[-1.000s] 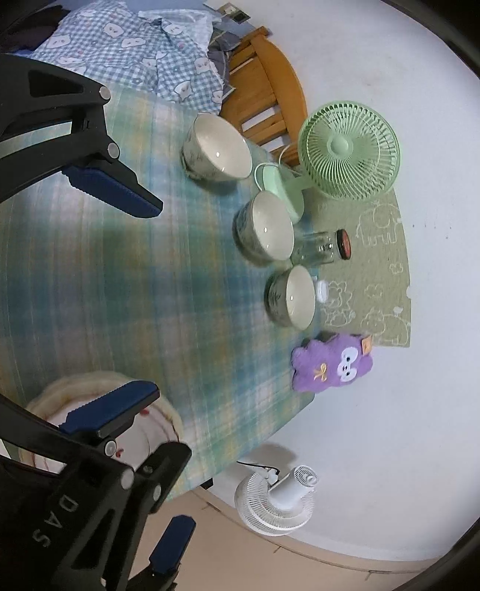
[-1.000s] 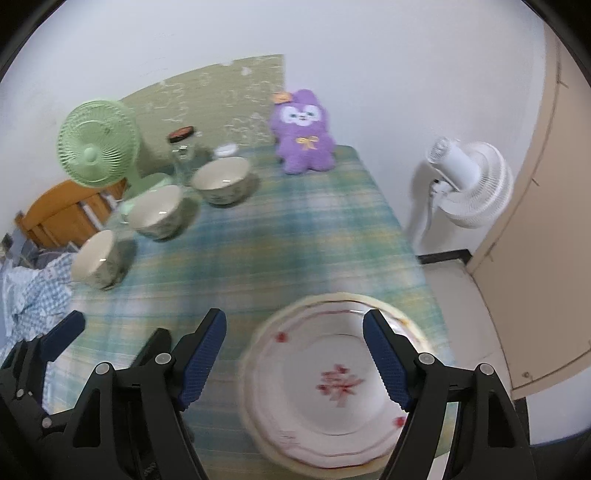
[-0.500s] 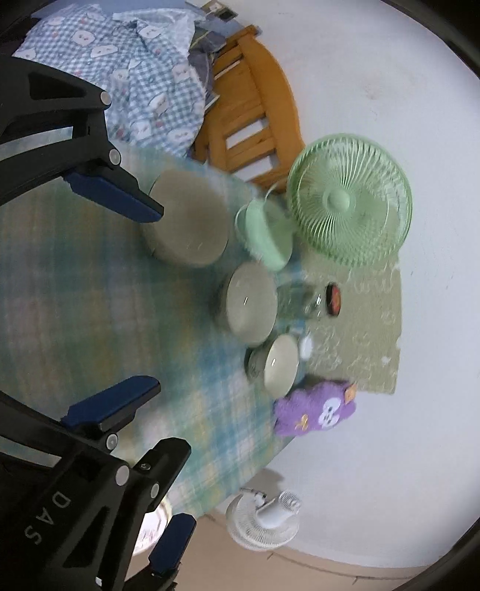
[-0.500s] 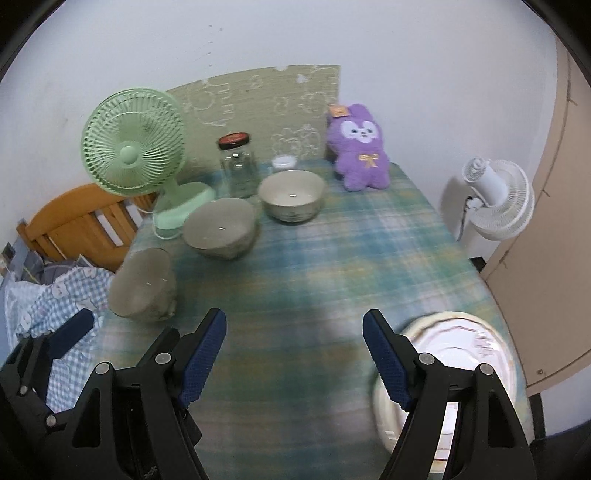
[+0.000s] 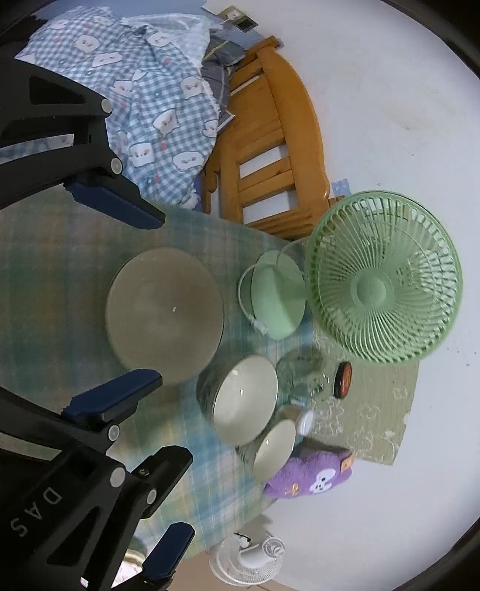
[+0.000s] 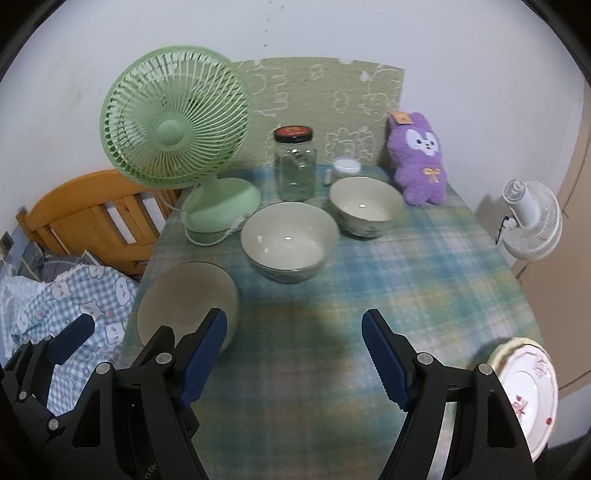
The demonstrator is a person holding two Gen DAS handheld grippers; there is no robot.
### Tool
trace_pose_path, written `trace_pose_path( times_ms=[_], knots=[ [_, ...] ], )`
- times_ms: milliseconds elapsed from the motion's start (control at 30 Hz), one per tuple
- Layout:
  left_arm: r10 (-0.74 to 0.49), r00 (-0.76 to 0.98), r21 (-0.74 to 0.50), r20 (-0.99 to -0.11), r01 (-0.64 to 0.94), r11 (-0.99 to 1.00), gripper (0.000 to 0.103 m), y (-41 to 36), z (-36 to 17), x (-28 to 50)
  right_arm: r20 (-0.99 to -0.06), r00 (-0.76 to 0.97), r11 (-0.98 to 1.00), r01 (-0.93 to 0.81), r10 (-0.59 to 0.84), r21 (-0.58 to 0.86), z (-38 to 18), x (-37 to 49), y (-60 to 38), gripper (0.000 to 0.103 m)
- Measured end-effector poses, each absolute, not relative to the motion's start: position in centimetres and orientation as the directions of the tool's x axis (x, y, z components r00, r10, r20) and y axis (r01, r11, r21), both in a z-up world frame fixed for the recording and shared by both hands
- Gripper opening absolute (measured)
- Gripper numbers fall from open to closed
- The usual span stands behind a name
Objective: Organize plates and bowls
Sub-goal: 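Move both grippers to the plain grey-green plate beside the bowls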
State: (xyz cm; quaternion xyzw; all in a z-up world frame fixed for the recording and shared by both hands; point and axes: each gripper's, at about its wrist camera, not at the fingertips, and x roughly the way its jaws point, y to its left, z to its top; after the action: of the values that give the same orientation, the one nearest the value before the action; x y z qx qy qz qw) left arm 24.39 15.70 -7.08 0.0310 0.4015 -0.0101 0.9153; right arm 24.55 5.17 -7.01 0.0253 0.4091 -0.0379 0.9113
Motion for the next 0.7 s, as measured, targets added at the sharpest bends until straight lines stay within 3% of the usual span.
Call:
trace_pose_path(
  times_ms=[200, 367, 467, 700],
  knots=[
    [-0.006, 0.658, 0.049, -0.753, 0.065, 0.997, 0.078, 17.7, -9.2, 27.5, -0.762, 0.647, 0.996, 0.087, -0.031, 0.034, -9.1, 27.5, 7.3, 0.076],
    [-0.020, 0.632, 0.049, -0.775, 0.091, 0.995, 0.075, 18.1, -11.0, 29.5, -0.779, 0.626, 0.994, 0.093, -0.014, 0.057, -11.0, 29.6, 8.3, 0.062],
    [-0.023, 0.619, 0.047, -0.785, 0.096, 0.994, 0.072, 18.1, -12.0, 30.3, -0.797, 0.604, 0.993, 0.092, 0.006, 0.077, -12.3, 30.7, 8.6, 0.059],
    [-0.038, 0.551, 0.014, -0.834, 0.090, 0.996, 0.045, 18.7, -14.6, 32.1, -0.831, 0.556, 0.993, 0.102, 0.000, 0.068, -15.0, 32.6, 9.1, 0.042]
  ],
)
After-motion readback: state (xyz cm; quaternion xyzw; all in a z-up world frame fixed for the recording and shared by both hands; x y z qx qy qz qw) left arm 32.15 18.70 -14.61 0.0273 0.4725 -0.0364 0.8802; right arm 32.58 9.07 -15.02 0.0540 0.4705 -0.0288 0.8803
